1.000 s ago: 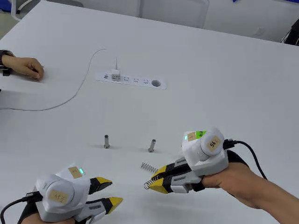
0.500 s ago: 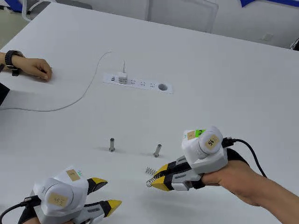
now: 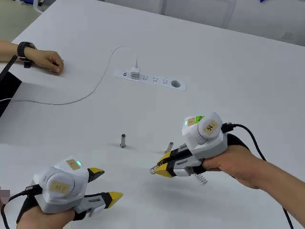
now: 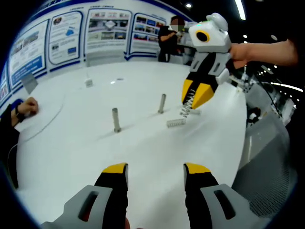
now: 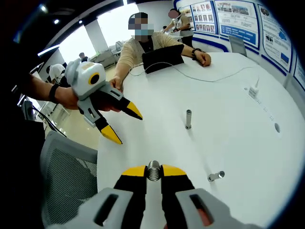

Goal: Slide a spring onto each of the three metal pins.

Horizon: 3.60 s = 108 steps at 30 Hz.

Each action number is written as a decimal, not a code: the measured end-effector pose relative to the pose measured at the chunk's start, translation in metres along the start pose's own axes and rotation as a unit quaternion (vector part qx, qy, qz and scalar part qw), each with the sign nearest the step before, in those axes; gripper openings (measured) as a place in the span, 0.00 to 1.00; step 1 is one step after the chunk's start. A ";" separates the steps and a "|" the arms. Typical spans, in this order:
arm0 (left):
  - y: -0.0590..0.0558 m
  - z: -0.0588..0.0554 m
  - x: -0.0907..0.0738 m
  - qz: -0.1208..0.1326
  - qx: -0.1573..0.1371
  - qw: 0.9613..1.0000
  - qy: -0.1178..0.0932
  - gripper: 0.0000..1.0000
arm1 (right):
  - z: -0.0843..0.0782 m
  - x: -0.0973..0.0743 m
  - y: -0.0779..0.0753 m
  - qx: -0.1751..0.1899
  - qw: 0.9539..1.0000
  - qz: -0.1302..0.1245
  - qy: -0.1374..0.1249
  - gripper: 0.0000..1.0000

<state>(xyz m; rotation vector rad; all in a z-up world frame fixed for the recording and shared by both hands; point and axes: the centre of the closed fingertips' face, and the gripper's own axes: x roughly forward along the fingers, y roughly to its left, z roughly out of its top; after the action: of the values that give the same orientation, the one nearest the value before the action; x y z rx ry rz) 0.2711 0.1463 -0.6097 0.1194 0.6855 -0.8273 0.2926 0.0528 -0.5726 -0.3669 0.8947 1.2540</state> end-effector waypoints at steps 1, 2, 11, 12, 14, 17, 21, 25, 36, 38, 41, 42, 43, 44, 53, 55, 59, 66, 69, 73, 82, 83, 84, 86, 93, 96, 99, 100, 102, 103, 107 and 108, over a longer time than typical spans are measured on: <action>0.004 0.001 -0.001 0.003 0.000 1.000 -0.001 0.48 | 0.001 0.003 -0.001 -0.002 1.000 0.004 0.002 0.12; 0.006 0.001 -0.001 0.004 -0.001 1.000 -0.001 0.49 | 0.001 0.005 -0.001 -0.005 1.000 0.008 0.007 0.12; 0.024 0.006 -0.002 0.022 -0.008 1.000 -0.005 0.54 | 0.016 0.016 -0.019 -0.031 0.999 0.008 0.024 0.12; 0.024 0.006 -0.002 0.022 -0.008 1.000 -0.005 0.55 | 0.017 0.017 -0.021 -0.033 0.999 0.007 0.025 0.12; 0.025 0.005 -0.001 0.022 -0.008 1.000 -0.004 0.57 | 0.020 0.019 -0.025 -0.034 0.999 0.007 0.027 0.12; 0.026 0.005 -0.001 0.025 -0.011 1.000 -0.004 0.58 | 0.022 0.023 -0.028 -0.038 0.999 0.010 0.032 0.12; 0.030 0.006 0.001 0.030 -0.018 0.999 -0.008 0.60 | 0.025 0.027 -0.034 -0.044 0.998 0.011 0.038 0.12; 0.033 0.007 0.002 0.035 -0.023 0.999 -0.011 0.61 | 0.031 0.030 -0.040 -0.048 0.998 0.010 0.041 0.12; 0.043 0.007 -0.001 0.039 -0.031 0.999 -0.014 0.62 | 0.050 0.041 -0.053 -0.062 0.997 0.010 0.047 0.12; 0.044 0.006 -0.002 0.040 -0.032 0.999 -0.013 0.63 | 0.052 0.042 -0.054 -0.064 0.997 0.011 0.049 0.12; 0.045 0.005 -0.003 0.041 -0.033 0.999 -0.013 0.63 | 0.056 0.044 -0.058 -0.069 0.996 0.010 0.051 0.12; 0.045 0.004 -0.003 0.040 -0.033 0.999 -0.013 0.63 | 0.057 0.044 -0.059 -0.071 0.996 0.010 0.052 0.12; 0.045 0.003 -0.003 0.040 -0.034 0.999 -0.012 0.63 | 0.059 0.044 -0.060 -0.072 0.996 0.009 0.053 0.12; 0.045 0.003 -0.004 0.040 -0.035 0.999 -0.012 0.63 | 0.060 0.045 -0.062 -0.073 0.996 0.008 0.054 0.12; 0.043 -0.001 -0.007 0.038 -0.040 0.998 -0.011 0.63 | 0.071 0.047 -0.069 -0.088 0.994 0.009 0.062 0.12; 0.044 -0.002 -0.008 0.040 -0.040 0.998 -0.010 0.64 | 0.074 0.048 -0.070 -0.091 0.994 0.010 0.062 0.12; 0.045 -0.003 -0.009 0.041 -0.043 0.998 -0.010 0.64 | 0.076 0.050 -0.071 -0.095 0.993 0.010 0.064 0.12; 0.045 -0.005 -0.010 0.043 -0.048 0.998 -0.010 0.65 | 0.077 0.054 -0.072 -0.098 0.993 0.013 0.065 0.12; 0.047 -0.006 -0.011 0.044 -0.052 0.998 -0.009 0.64 | 0.077 0.056 -0.073 -0.099 0.993 0.013 0.065 0.12; 0.047 -0.006 -0.011 0.045 -0.053 0.998 -0.010 0.64 | 0.079 0.057 -0.073 -0.100 0.993 0.014 0.063 0.12; 0.044 -0.007 -0.010 0.043 -0.053 0.998 -0.007 0.65 | 0.082 0.062 -0.072 -0.104 0.992 0.017 0.066 0.12; 0.043 -0.007 -0.010 0.042 -0.053 0.998 -0.008 0.65 | 0.081 0.063 -0.072 -0.105 0.992 0.017 0.067 0.12; 0.043 -0.006 -0.011 0.043 -0.052 0.998 -0.008 0.65 | 0.081 0.064 -0.071 -0.105 0.992 0.017 0.068 0.12; 0.042 -0.006 -0.011 0.042 -0.052 0.998 -0.008 0.65 | 0.081 0.066 -0.071 -0.106 0.992 0.017 0.069 0.12; 0.043 -0.007 -0.013 0.042 -0.054 0.998 -0.008 0.65 | 0.083 0.071 -0.069 -0.114 0.991 0.018 0.072 0.12; 0.043 -0.008 -0.013 0.043 -0.055 0.998 -0.008 0.65 | 0.084 0.074 -0.070 -0.114 0.991 0.019 0.073 0.12; 0.043 -0.008 -0.014 0.043 -0.055 0.997 -0.008 0.65 | 0.083 0.075 -0.069 -0.117 0.990 0.019 0.075 0.12; 0.043 -0.008 -0.014 0.043 -0.056 0.997 -0.009 0.65 | 0.083 0.076 -0.069 -0.118 0.990 0.019 0.075 0.12; 0.043 -0.008 -0.014 0.043 -0.057 0.997 -0.009 0.65 | 0.082 0.078 -0.068 -0.120 0.990 0.020 0.077 0.12; 0.043 -0.008 -0.014 0.043 -0.056 0.997 -0.008 0.65 | 0.082 0.078 -0.068 -0.122 0.989 0.020 0.076 0.12; 0.041 -0.009 -0.012 0.041 -0.055 0.998 -0.006 0.65 | 0.085 0.080 -0.068 -0.128 0.989 0.018 0.073 0.13; 0.040 -0.009 -0.012 0.040 -0.055 0.998 -0.006 0.65 | 0.085 0.081 -0.068 -0.127 0.989 0.019 0.074 0.13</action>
<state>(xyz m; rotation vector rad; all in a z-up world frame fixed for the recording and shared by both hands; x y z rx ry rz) 0.2894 0.1841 -0.6157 0.0422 0.7092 -0.7125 0.3907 0.1430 -0.5957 -0.6549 0.8723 1.3936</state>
